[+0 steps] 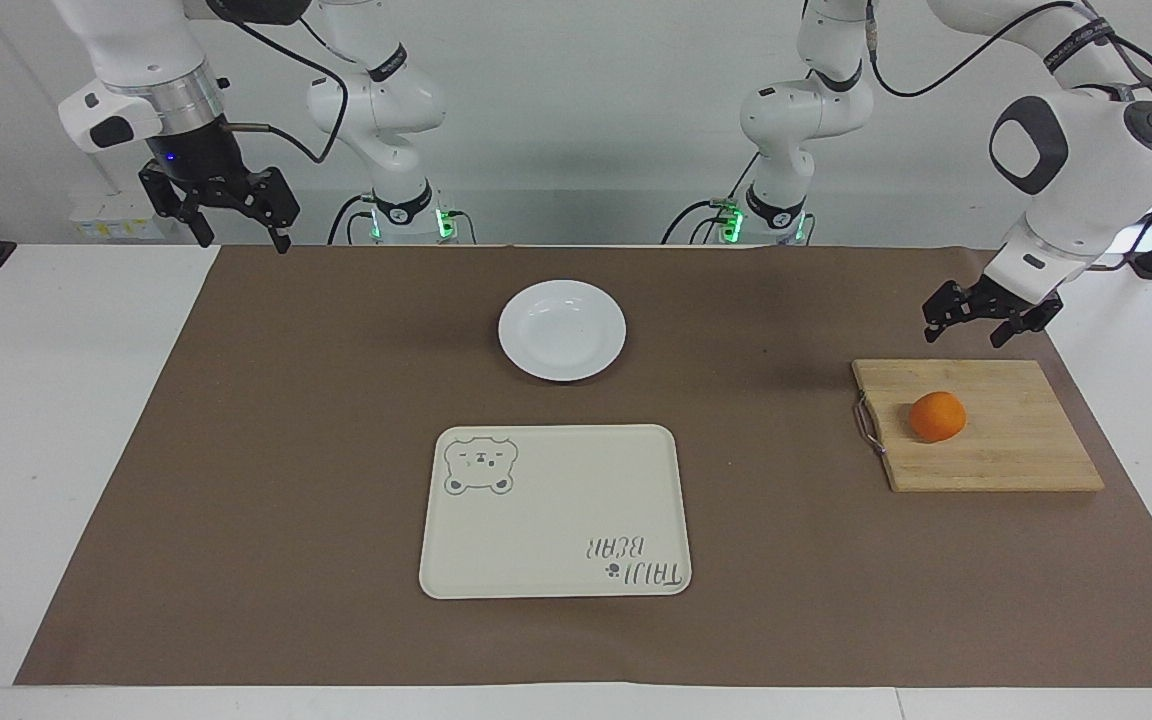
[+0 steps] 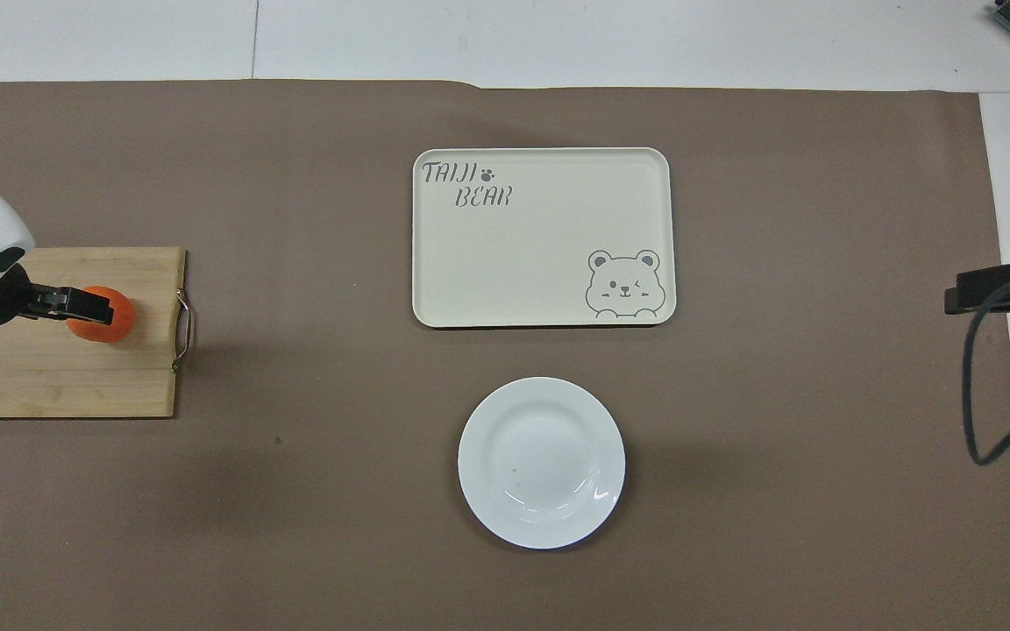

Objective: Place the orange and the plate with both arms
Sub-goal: 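Lower the left gripper onto the orange and close it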

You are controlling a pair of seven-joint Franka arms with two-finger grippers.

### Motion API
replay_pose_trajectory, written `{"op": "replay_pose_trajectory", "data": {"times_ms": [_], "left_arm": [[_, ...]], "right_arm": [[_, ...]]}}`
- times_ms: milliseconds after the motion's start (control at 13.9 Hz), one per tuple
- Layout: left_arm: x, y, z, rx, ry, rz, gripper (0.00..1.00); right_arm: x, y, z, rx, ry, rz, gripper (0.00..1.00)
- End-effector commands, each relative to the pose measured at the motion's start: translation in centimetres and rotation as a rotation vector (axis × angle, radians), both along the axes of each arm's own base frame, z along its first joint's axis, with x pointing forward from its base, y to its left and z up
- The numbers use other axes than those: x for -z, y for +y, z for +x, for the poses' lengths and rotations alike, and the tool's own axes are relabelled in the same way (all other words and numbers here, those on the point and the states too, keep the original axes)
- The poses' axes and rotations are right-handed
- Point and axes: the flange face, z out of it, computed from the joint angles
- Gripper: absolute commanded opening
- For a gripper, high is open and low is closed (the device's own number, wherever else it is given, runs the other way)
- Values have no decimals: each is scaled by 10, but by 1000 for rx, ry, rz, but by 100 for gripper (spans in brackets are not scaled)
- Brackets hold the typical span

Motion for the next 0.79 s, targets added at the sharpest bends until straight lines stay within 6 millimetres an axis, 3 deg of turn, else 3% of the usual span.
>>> {"op": "replay_pose_trajectory", "data": {"times_ms": [0, 288, 647, 719], "left_arm": [[29, 17, 0, 1, -6, 7, 100], [60, 18, 7, -15, 7, -2, 100], [85, 20, 14, -36, -9, -18, 100], [84, 20, 16, -55, -10, -28, 58]], "right_arm": [[2, -2, -6, -17, -7, 8, 100], [2, -2, -6, -17, -2, 10, 100], [2, -2, -6, -17, -4, 10, 100], [3, -2, -6, -17, -1, 10, 100]]}}
